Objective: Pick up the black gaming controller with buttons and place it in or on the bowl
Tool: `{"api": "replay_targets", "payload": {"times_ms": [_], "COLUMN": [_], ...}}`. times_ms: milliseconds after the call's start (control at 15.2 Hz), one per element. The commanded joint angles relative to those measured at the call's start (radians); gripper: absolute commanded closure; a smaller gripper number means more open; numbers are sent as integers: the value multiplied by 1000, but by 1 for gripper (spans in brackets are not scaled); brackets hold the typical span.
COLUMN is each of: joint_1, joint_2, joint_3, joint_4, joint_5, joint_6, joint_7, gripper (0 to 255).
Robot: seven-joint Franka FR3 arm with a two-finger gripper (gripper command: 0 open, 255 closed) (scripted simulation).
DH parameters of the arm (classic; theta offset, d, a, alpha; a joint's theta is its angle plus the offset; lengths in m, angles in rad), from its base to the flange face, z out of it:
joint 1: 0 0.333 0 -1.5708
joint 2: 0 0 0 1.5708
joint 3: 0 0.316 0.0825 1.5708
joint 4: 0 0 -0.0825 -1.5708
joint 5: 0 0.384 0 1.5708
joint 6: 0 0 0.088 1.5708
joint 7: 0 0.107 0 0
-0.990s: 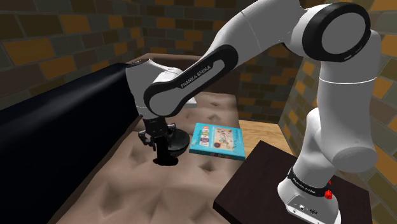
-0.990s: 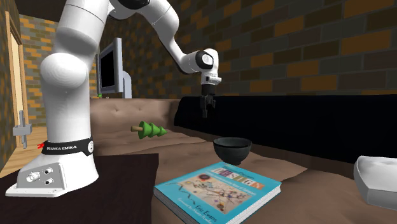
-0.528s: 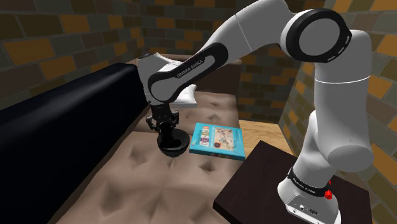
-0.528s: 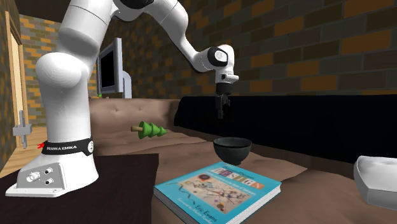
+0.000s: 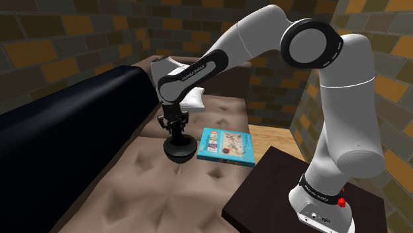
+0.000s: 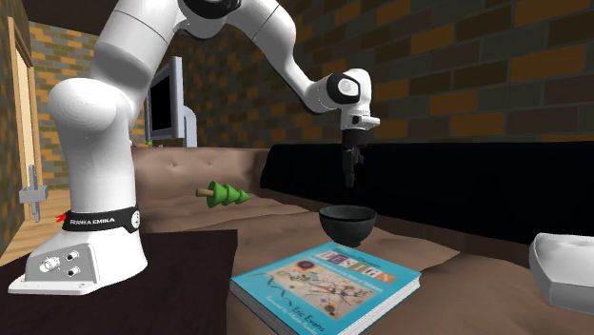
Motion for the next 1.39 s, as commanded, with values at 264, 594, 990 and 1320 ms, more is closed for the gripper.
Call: {"api": "replay_targets", "payload": {"times_ms": [264,594,990,1320], "joint_1": [0,0,0,0], "joint_2": [46,76,76,76], "joint_3": [-2,-4,-4,-4], "joint_4": [-15,-23,-23,-23], "joint_5": [-5,-8,-8,-8], "joint_6": [62,99,99,99], "joint_7": [6,10,10,10], "gripper": [255,255,255,0]}}
